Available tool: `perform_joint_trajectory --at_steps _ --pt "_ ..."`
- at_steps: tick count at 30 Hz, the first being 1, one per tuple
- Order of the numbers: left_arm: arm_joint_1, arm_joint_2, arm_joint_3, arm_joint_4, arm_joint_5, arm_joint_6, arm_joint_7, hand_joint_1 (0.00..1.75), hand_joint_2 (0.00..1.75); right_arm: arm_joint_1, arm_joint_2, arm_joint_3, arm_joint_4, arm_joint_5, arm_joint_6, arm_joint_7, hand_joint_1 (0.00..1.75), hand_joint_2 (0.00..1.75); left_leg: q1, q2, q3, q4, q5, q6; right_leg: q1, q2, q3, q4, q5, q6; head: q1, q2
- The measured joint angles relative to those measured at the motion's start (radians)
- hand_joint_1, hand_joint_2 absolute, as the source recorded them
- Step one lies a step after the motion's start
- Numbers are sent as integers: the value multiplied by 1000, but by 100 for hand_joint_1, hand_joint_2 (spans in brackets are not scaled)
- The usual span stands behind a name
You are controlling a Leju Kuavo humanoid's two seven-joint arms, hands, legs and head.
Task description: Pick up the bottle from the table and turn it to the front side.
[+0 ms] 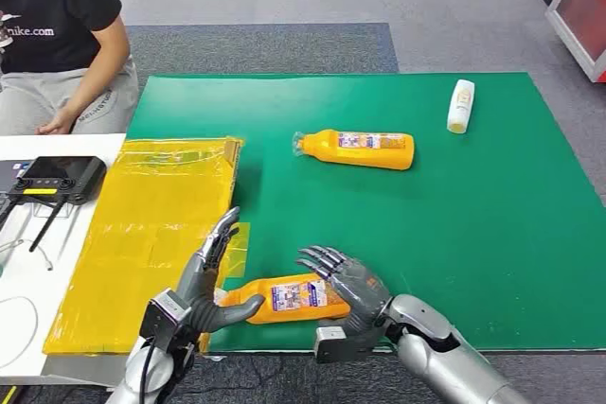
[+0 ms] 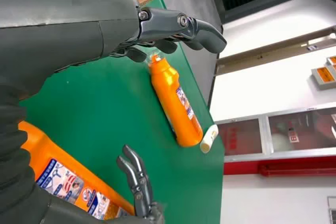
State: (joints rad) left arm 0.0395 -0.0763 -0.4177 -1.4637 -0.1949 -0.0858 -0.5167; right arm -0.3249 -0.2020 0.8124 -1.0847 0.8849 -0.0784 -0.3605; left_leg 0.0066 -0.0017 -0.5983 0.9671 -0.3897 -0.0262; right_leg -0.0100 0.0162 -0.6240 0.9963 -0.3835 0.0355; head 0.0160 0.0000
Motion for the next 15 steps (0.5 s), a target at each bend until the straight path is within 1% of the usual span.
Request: perform_joint_trajectory --at_steps 15 --pt "10 10 0 0 -5 -2 11 0 175 -14 21 -2 67 24 -25 1 0 175 0 0 11 0 -3 2 0 0 10 -1 -1 0 0 0"
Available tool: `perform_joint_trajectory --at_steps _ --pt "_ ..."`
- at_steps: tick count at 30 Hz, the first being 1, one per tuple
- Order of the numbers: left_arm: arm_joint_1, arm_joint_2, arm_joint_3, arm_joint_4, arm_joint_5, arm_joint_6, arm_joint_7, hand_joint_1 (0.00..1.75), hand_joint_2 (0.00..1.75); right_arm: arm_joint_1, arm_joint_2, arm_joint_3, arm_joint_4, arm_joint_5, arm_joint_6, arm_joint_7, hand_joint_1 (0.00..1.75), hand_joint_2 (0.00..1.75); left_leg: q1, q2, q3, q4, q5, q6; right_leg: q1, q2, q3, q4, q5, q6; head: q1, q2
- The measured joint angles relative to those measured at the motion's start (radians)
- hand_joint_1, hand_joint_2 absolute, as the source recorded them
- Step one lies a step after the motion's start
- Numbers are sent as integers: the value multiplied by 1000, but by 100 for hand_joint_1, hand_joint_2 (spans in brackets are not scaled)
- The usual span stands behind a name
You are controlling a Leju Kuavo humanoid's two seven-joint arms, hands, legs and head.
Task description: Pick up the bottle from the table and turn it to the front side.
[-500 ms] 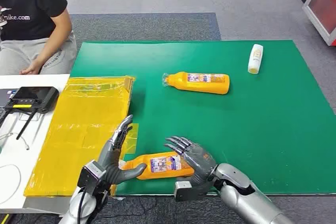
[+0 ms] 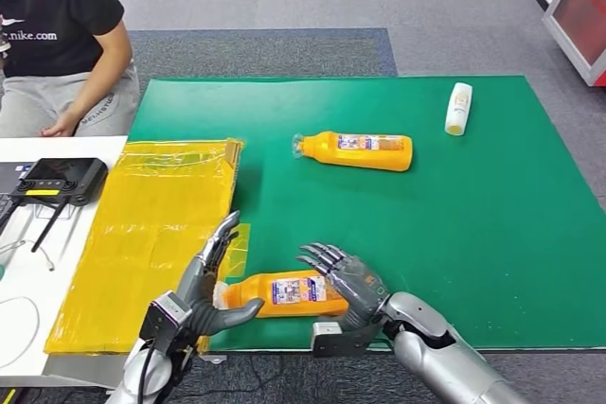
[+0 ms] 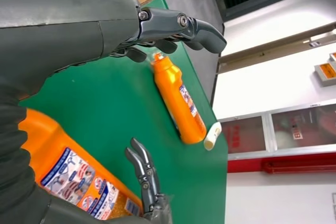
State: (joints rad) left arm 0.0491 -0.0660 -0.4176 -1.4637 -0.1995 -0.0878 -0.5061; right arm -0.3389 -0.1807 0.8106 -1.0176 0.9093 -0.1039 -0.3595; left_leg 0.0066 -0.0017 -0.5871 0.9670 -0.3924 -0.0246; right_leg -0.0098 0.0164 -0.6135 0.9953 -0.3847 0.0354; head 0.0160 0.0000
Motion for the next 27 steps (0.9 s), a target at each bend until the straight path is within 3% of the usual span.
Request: perform_joint_trajectory --at_steps 23,25,26,27 --pt "-16 13 1 2 1 -1 3 0 175 -62 -13 36 106 6 50 -75 0 175 1 3 30 0 -17 2 1 6 27 -9 -13 4 0 0" --pt "-21 13 1 5 2 -1 2 0 175 -68 -17 41 112 3 57 -80 13 175 1 4 33 0 -18 3 1 7 29 -9 -14 4 0 0" --pt "-24 13 1 7 3 -1 1 0 175 -73 -19 44 116 1 61 -84 32 175 1 4 34 0 -19 3 1 7 30 -9 -14 4 0 0" --pt "-26 13 1 9 4 -1 0 0 175 -78 -21 48 121 -1 64 -87 69 175 1 4 35 0 -20 3 1 7 31 -9 -15 4 0 0"
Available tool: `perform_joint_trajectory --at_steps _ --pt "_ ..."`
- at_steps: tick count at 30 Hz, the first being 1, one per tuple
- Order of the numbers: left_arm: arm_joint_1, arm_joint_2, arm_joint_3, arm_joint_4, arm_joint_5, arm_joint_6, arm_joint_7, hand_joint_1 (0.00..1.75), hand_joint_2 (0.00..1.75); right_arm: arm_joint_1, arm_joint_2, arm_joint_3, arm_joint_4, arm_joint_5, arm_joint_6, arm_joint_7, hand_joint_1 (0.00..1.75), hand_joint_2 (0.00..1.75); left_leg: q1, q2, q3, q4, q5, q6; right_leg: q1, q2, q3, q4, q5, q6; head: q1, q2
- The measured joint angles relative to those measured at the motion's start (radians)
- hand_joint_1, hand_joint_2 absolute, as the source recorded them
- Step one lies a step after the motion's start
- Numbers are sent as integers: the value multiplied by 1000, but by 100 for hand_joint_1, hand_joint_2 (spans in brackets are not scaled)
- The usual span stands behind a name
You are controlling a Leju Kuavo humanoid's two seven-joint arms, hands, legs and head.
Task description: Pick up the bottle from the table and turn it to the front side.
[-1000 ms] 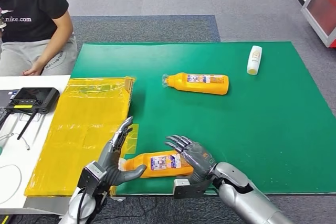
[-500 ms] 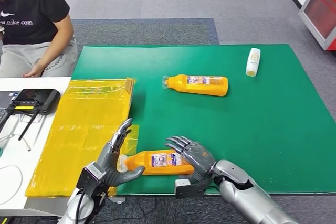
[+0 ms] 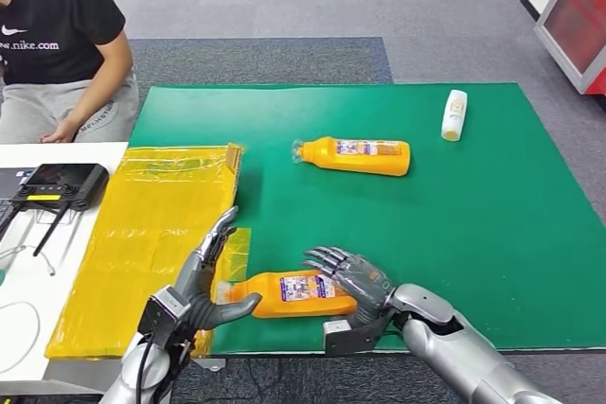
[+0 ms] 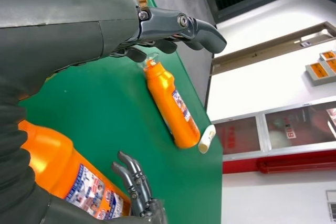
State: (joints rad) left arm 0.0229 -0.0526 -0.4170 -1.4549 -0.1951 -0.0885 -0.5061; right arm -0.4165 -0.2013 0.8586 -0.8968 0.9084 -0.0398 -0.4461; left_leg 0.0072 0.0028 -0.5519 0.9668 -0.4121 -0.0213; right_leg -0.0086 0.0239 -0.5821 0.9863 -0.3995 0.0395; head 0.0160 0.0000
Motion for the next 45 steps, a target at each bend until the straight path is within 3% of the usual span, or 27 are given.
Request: perform_joint_trajectory --at_steps 2,3,4,13,19,25,33,39,43,45 --pt "-4 0 -1 3 3 0 -3 0 175 -7 -4 8 9 -6 2 -4 144 175 0 0 3 0 -2 0 0 0 3 0 -1 0 0 0" --pt "-5 0 -1 5 3 0 -4 0 175 -10 -5 11 13 -9 3 -5 168 175 0 0 5 0 -3 0 0 1 5 0 -2 0 0 0" --pt "-7 0 -2 6 4 0 -4 0 175 -12 -6 13 16 -13 3 -5 175 175 0 1 6 0 -4 0 0 1 6 0 -3 0 0 0" --pt "-13 0 -2 8 5 1 -7 0 175 -30 -7 33 30 -20 -18 12 175 175 0 0 12 0 -3 2 0 1 11 0 -6 0 0 0" --pt "-12 0 -2 8 6 1 -8 0 175 2 -5 23 20 -40 -111 22 175 175 0 0 10 0 -3 2 0 1 15 0 -4 4 0 0" --pt "-3 0 -1 3 6 13 -8 0 175 105 27 -65 -54 -76 -244 10 175 175 0 -1 2 0 -2 2 0 -1 10 0 -4 5 0 0" --pt "20 -6 -2 -53 3 27 -50 0 175 260 121 -241 -198 -137 -353 -28 175 175 0 -3 -19 0 2 0 0 -4 -10 2 -2 4 0 0" --pt "45 -6 -12 -111 5 31 -100 0 175 284 168 -324 -255 -165 -363 -47 159 175 0 -3 -24 0 2 0 0 -4 -15 2 -2 4 0 0" --pt "60 -6 -15 -147 5 64 -128 0 175 299 185 -349 -271 -178 -365 -62 127 175 0 -4 -25 0 2 0 0 -4 -16 1 -2 4 0 0" --pt "71 -7 -16 -170 12 85 -141 0 175 310 194 -359 -280 -186 -370 -71 124 175 0 -4 -26 0 2 0 0 -4 -17 1 -2 4 0 0"
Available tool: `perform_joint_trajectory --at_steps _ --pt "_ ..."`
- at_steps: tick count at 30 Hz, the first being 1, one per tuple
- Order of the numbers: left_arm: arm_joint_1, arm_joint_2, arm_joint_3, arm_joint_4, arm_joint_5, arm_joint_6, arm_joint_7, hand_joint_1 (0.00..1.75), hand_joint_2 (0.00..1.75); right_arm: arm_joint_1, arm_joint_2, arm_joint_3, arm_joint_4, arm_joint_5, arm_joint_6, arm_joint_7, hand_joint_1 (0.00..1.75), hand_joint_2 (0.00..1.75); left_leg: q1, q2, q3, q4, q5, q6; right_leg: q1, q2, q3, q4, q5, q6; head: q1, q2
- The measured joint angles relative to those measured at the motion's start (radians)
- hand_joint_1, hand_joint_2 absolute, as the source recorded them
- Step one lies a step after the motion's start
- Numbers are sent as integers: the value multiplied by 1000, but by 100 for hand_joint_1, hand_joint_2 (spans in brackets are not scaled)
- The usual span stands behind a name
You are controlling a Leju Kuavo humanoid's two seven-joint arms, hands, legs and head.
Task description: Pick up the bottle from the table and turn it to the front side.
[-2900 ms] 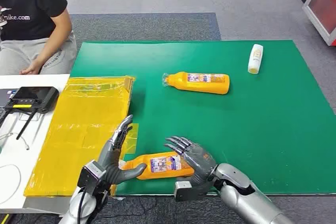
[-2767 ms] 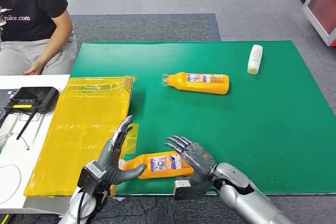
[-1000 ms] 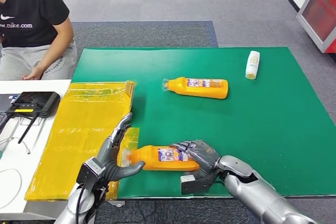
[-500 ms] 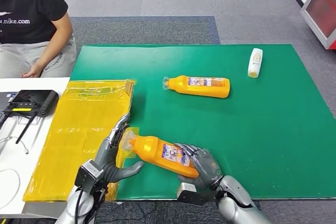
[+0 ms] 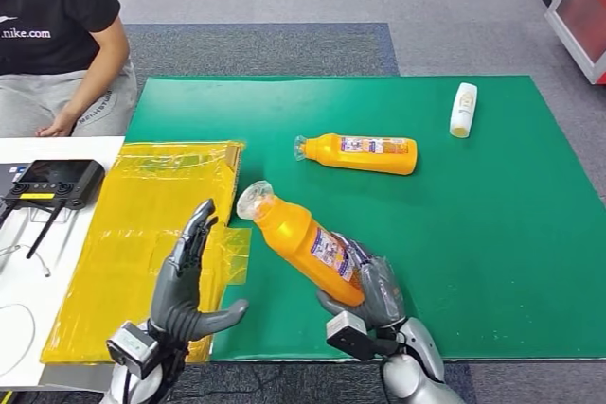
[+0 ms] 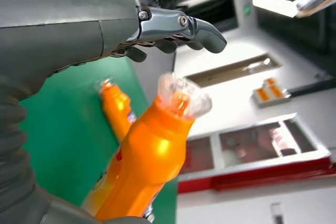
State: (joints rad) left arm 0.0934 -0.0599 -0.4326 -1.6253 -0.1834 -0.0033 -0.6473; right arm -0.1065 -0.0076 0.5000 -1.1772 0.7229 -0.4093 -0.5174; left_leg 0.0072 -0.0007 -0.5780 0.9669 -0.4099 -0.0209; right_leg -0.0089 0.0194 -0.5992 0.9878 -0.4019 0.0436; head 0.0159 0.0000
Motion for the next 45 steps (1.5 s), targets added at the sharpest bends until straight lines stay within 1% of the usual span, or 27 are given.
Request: perform_joint_trajectory --at_steps 7,8,10,11,12,14,15,16,18,27,31,38,40,43,45 --pt "14 -8 2 -32 29 25 -1 0 175 22 16 -11 -31 -5 -18 -20 122 175 0 0 -1 0 0 0 0 0 -1 0 0 0 0 0" --pt "14 -10 3 -32 37 30 1 0 175 26 18 -11 -37 -7 -24 -28 117 175 0 0 -2 0 0 0 0 0 -2 0 0 0 0 0" --pt "14 -18 9 -32 63 39 1 0 175 36 25 -11 -54 -16 -38 -44 96 175 0 0 -2 0 0 0 0 0 -2 0 0 0 0 0" --pt "16 -22 14 -32 83 42 1 0 175 42 29 -11 -66 -21 -44 -49 103 175 0 0 -2 0 0 0 0 0 -2 0 0 0 0 0" --pt "17 -28 20 -33 108 42 4 0 175 49 33 -11 -79 -26 -48 -51 117 175 0 0 -2 0 0 0 0 0 -2 0 0 0 0 0" --pt "21 -39 35 -33 169 28 30 0 175 61 37 -10 -102 -28 -57 -52 164 175 0 0 -2 0 0 0 0 0 -2 0 0 0 0 0" --pt "21 -44 41 -31 201 13 54 0 175 67 38 -10 -112 -26 -64 -52 171 175 0 0 -2 0 0 0 0 0 -2 0 0 0 0 0" --pt "20 -48 47 -26 229 -5 80 0 175 72 39 -10 -119 -24 -70 -52 175 175 0 0 -2 0 0 0 0 0 -2 0 0 0 0 0" --pt "15 -55 55 -10 262 -35 110 0 175 78 39 -9 -128 -21 -82 -54 175 175 0 0 -3 0 0 0 0 0 -3 0 0 0 0 0" --pt "-37 -83 59 52 257 -80 114 0 175 71 45 1 -138 -22 -84 -60 175 175 0 0 -3 0 0 0 0 0 -3 0 0 0 0 0" --pt "-67 -84 40 71 242 -102 120 0 175 54 49 19 -135 -24 -73 -60 174 175 0 0 -3 0 0 0 0 0 -3 0 0 0 0 0" --pt "-118 -82 -8 95 229 -147 133 0 175 15 58 51 -96 -33 -67 -65 166 175 0 0 -4 0 1 0 0 -1 -4 0 0 0 0 0" --pt "-131 -81 -19 106 270 -189 161 0 175 6 59 55 -79 -38 -68 -71 167 175 0 0 -4 0 1 0 0 -1 -4 0 0 0 0 0" --pt "-148 -78 -30 135 390 -286 215 0 175 -8 63 60 -56 -48 -71 -83 167 175 0 0 -4 0 1 0 0 -1 -4 0 1 0 0 0" --pt "-159 -75 -36 157 439 -323 230 0 175 -16 66 64 -42 -53 -72 -90 166 175 0 0 -4 0 1 0 0 -1 -4 0 1 0 0 0"
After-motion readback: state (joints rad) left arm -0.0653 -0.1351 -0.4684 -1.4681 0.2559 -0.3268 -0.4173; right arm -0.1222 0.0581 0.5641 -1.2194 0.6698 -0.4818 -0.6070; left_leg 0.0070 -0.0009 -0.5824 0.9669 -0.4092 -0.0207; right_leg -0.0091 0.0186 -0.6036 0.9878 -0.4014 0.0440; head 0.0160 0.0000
